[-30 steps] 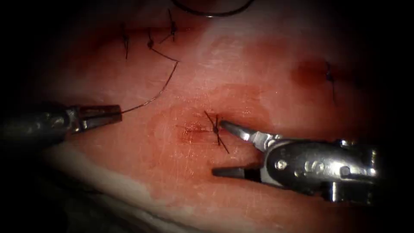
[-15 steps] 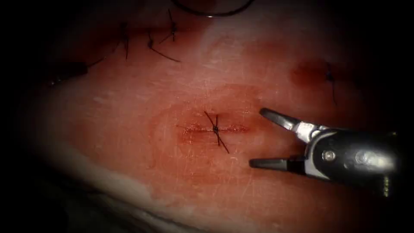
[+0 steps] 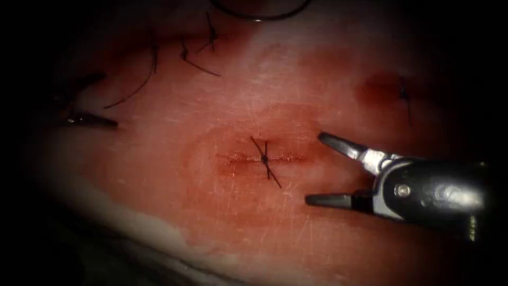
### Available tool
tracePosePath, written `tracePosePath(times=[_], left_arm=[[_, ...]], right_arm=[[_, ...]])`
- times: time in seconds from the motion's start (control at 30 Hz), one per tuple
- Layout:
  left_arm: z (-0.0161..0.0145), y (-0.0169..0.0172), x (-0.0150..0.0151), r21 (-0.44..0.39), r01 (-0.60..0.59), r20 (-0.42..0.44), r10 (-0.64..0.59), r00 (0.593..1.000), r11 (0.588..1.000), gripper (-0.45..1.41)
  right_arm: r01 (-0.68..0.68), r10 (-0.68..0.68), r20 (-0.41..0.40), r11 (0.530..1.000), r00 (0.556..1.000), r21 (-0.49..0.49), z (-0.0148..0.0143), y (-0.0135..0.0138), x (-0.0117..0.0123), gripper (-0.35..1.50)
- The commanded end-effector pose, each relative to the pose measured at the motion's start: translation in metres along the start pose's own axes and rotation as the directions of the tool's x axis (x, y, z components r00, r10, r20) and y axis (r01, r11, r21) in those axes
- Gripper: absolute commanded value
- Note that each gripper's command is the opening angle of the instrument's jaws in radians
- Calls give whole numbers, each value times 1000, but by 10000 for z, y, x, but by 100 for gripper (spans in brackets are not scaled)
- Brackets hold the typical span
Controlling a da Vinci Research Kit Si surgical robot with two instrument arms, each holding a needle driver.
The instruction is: Wound Closure
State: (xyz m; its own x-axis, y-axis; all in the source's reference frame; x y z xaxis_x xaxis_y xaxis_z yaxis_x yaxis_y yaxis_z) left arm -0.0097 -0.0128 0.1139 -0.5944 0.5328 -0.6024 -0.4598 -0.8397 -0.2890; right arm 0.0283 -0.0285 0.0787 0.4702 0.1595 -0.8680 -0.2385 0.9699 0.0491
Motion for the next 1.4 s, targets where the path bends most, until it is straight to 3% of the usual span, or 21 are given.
tracePosePath(times=[0.03, 0.2, 0.27, 0.47, 0.57, 0.73, 1.07, 1.2, 1.4], left_arm=[[6, 3, -2, -5, 4, 0, -4, 1000, 1000, 88], [-12, 3, 14, -18, 20, -13, -20, 1000, 1000, 84], [-23, 4, 32, -32, 49, -96, -51, 994, 998, 83], [-28, 20, 65, -109, 26, -233, -52, 971, 994, 81], [-23, 38, 86, -168, -22, -328, -35, 944, 985, 81], [-3, 88, 123, -218, -218, -474, 92, 876, 951, 74], [11, 124, 139, -234, -360, -532, 190, 825, 903, 69], [17, 121, 126, -249, -398, -551, 208, 808, 883, 66], [24, 116, 110, -253, -421, -541, 233, 808, 871, 63]], right_arm=[[-1, 1, -2, 1000, 1000, 3, 7, -4, -3, 131], [-8, 8, -2, 1000, 1000, 3, 7, -4, -3, 131], [-9, 9, -1, 1000, 1000, 3, 6, -2, -2, 131], [-51, 51, -2, 999, 999, 1, 1, 4, 0, 131], [-54, 54, -2, 999, 999, 3, -5, 8, -1, 131], [-80, 80, -5, 997, 997, 14, -27, 17, -6, 126], [-87, 88, -12, 996, 996, 36, -52, 29, -16, 121], [-67, 68, -20, 996, 997, 56, -61, 20, -36, 121], [-63, 64, -19, 996, 998, 67, -58, 19, -40, 121]])
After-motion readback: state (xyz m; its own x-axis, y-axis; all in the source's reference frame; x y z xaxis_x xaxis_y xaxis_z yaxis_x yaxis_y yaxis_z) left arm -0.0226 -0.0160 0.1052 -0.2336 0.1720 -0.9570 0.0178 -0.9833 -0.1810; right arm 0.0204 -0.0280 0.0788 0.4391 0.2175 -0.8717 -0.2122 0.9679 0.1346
